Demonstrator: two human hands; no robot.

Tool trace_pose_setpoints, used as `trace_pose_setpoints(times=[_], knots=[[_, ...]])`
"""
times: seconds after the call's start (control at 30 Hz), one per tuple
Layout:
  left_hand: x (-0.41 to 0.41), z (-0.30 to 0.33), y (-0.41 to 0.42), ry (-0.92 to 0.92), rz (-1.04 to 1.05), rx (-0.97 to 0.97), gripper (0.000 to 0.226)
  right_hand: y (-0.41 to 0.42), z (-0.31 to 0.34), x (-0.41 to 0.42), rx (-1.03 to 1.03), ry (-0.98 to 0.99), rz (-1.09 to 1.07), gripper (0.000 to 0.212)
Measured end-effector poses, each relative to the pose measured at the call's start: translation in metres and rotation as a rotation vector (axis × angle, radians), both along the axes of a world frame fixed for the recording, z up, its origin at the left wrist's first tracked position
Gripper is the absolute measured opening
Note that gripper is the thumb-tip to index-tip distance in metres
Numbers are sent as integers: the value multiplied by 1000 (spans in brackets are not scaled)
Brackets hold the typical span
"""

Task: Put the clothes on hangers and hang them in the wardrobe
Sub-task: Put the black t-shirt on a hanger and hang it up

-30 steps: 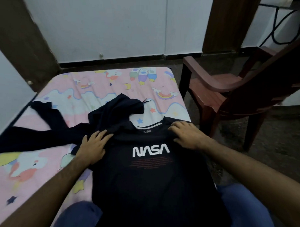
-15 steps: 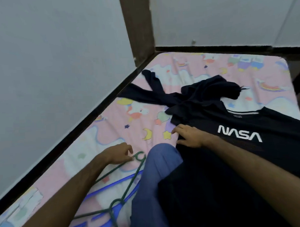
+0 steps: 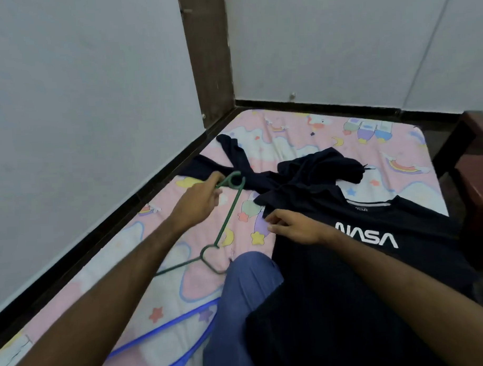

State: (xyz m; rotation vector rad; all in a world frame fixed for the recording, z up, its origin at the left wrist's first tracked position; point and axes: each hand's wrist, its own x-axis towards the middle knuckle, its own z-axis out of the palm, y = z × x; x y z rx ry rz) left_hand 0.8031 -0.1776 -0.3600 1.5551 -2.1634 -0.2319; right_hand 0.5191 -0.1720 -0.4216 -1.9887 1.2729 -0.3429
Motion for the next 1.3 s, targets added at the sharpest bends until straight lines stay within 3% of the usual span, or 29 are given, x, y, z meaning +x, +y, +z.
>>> trace_pose_setpoints(times=[0.13,0.23,0.3,0.4,0.47,0.6,0.67,0.77,0.8,0.9,0.97,1.17,1.3], knots=[[-49,66,-29,419,-72,-133,20,-3,15,0,115,-290,-147,56],[-85,90,-48,716,-73,-105,20,-6,27,-8,112,-578,-355,71],[-109,93,-59,897,-78,-41,20,-10,37,-22,182,-777,-508,67],[-147,88,-68,1108,-78,36,18,-18,47,-60,238,-1057,-663,39],[-175,80,-72,1225,-52,93,20,-22,52,-95,159,-1092,-774,26],[-242,54,-78,1321,-55,290,18,-31,56,-172,94,-1017,-914,24],[-273,36,-86,1249,-135,466,14,-36,54,-209,86,-963,-963,18],[-304,5,-101,784,-290,583,38,-44,46,-260,62,-965,-1050,14],[-311,-7,-105,614,-346,553,41,-48,43,-276,44,-985,-1098,16],[-328,-49,-122,133,-520,306,21,-63,31,-317,16,-1087,-1223,19],[-339,-73,-134,-131,-552,198,23,-73,23,-338,13,-1126,-1270,20],[-359,-111,-170,-548,-594,123,32,-115,3,-371,17,-1223,-1314,17],[-353,-123,-183,-642,-696,-10,25,-138,-14,-378,39,-1232,-1295,17]])
